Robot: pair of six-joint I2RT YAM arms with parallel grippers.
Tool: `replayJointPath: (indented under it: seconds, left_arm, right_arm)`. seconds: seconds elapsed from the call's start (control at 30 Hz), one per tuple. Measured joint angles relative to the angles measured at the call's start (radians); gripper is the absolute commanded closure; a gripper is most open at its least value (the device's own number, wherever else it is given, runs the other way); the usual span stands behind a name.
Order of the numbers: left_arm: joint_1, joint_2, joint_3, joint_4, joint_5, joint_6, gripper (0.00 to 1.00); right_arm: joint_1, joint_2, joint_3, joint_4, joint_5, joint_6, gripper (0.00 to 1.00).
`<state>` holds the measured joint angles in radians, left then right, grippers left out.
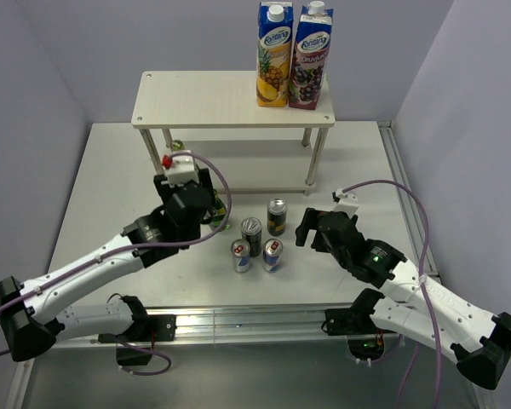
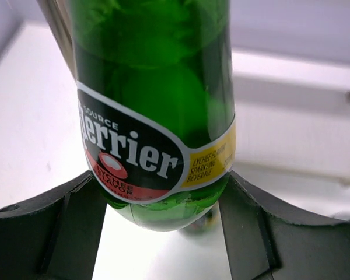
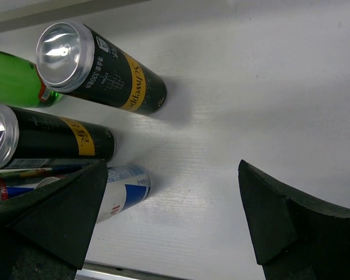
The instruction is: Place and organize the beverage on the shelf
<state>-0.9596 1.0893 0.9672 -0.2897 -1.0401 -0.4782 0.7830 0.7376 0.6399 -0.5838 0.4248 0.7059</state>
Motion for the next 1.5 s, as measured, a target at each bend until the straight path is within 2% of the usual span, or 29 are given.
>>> replayJointPath:
  seconds: [0.1, 0.23, 0.47, 0.6, 0.9, 1.27, 1.5]
  left_arm:
    - [0.067, 0.016, 0.13, 0.027, 0.038, 0.122, 1.0]
    - [0.185, 0.109, 0.388, 0.036, 0.093, 0.235, 1.0]
    - [0.348, 0.317, 0.767, 0.007, 0.223, 0.323, 1.0]
    - [0.407, 0.412, 0.861, -0.013, 0.274, 0.348, 1.0]
    - [0.537, 0.596, 0.931, -0.102, 0.406, 0.343, 1.0]
    - [0.566, 0.602, 0.943, -0.117, 0.416, 0.339, 0.99]
    - [0.566, 0.531, 0.838, -0.07, 0.414, 0.305, 0.8]
  right_arm:
    - [0.0, 0.005, 0.0, 0.0, 0.0, 0.0, 0.0]
    - [0.0, 0.006, 0.0, 0.002, 0.001, 0.0, 0.0]
    - [0.0, 0.004, 0.0, 0.004, 0.008, 0.001, 0.0]
    - [0.0, -0.018, -0.001, 0.003, 0.015, 0.005, 0.0]
    - [0.0, -0.066, -0.011, -0.005, 0.031, 0.012, 0.0]
    - [0.0, -0.071, -0.012, -0.008, 0.035, 0.019, 0.0]
    - [0.0, -0.071, -0.012, -0.008, 0.038, 0.02, 0.0]
